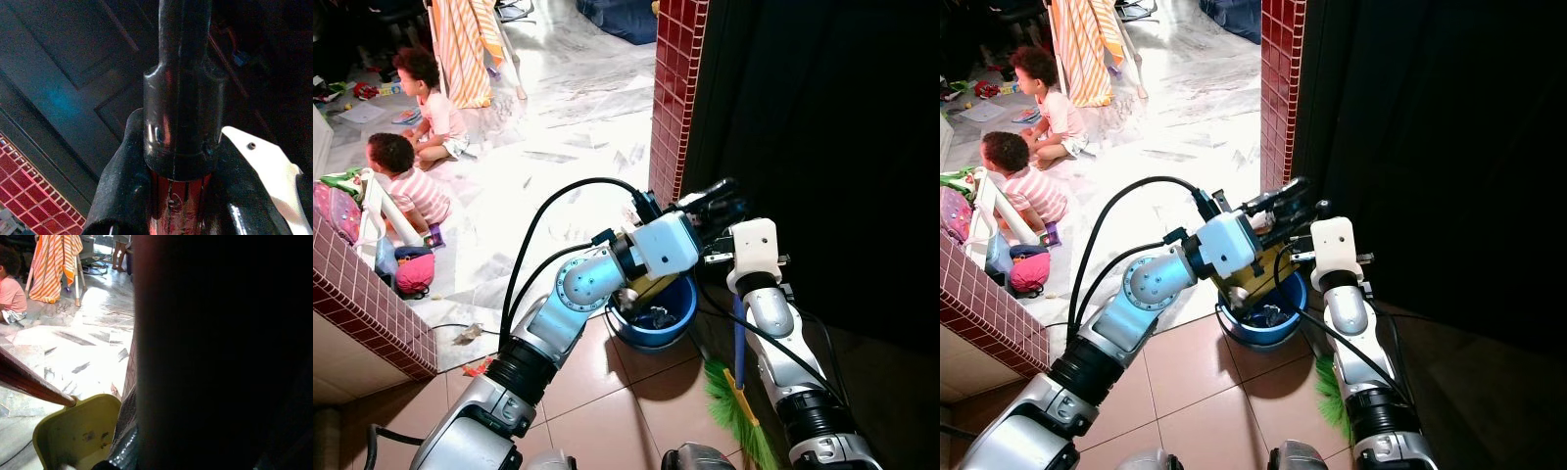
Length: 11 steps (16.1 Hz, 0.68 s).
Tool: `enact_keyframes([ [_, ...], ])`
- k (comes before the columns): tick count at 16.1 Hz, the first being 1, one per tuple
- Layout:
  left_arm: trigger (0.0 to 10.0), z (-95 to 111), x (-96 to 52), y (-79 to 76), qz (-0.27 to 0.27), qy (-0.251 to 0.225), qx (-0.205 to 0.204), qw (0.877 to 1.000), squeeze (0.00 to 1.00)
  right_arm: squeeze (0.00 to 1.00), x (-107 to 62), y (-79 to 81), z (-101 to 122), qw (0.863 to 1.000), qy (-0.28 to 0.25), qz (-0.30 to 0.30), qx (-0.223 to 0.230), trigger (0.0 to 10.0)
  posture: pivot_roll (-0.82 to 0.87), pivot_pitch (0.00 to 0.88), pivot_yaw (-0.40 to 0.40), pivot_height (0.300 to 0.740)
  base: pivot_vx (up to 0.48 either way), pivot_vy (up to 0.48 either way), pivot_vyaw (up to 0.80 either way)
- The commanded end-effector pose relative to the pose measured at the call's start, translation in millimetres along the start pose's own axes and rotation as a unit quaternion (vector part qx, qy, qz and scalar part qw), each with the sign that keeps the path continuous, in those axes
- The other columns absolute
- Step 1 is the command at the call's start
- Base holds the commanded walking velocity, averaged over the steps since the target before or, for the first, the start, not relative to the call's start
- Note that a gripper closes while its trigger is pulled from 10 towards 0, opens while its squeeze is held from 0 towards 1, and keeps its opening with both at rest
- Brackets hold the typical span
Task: Sweep floor
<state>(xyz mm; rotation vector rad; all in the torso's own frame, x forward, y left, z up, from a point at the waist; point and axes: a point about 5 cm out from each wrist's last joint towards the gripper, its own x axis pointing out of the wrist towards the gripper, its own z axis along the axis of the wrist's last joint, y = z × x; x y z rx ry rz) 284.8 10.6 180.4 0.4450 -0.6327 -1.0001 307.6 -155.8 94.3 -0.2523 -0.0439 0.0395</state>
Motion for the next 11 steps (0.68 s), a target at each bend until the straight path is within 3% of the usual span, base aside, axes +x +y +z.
enact_keyframes([
  [1,10.0,8,2.4,5.2,-0.016,-0.017,0.038,0.999,0.00,0.00,4.9,-1.2,11,1.000,-0.027,-0.002,-0.011,10.0,-0.08,0.000,0.048,0.740,0.000,0.000,0.00],
  [3,10.0,9,3.3,9.3,0.008,-0.021,0.042,0.999,0.00,0.00,4.2,0.2,11,1.000,-0.026,0.000,-0.012,10.0,-0.08,0.000,0.048,0.740,0.000,0.000,0.00],
  [5,10.0,10,3.6,27.6,0.074,-0.021,0.029,0.997,0.00,0.00,4.4,1.1,10,1.000,-0.026,0.002,-0.012,10.0,-0.08,0.000,0.048,0.740,0.000,0.000,0.00],
  [9,10.0,19,-10.4,80.1,0.238,-0.028,-0.011,0.971,0.00,0.00,4.7,3.1,10,1.000,-0.026,0.006,-0.011,10.0,-0.07,0.000,0.042,0.740,0.000,0.000,0.00],
  [11,10.0,27,-16.7,96.1,0.276,-0.035,-0.001,0.960,0.00,0.00,5.0,4.3,10,1.000,-0.026,0.009,-0.011,10.0,-0.06,0.000,0.036,0.740,0.000,0.000,0.00],
])
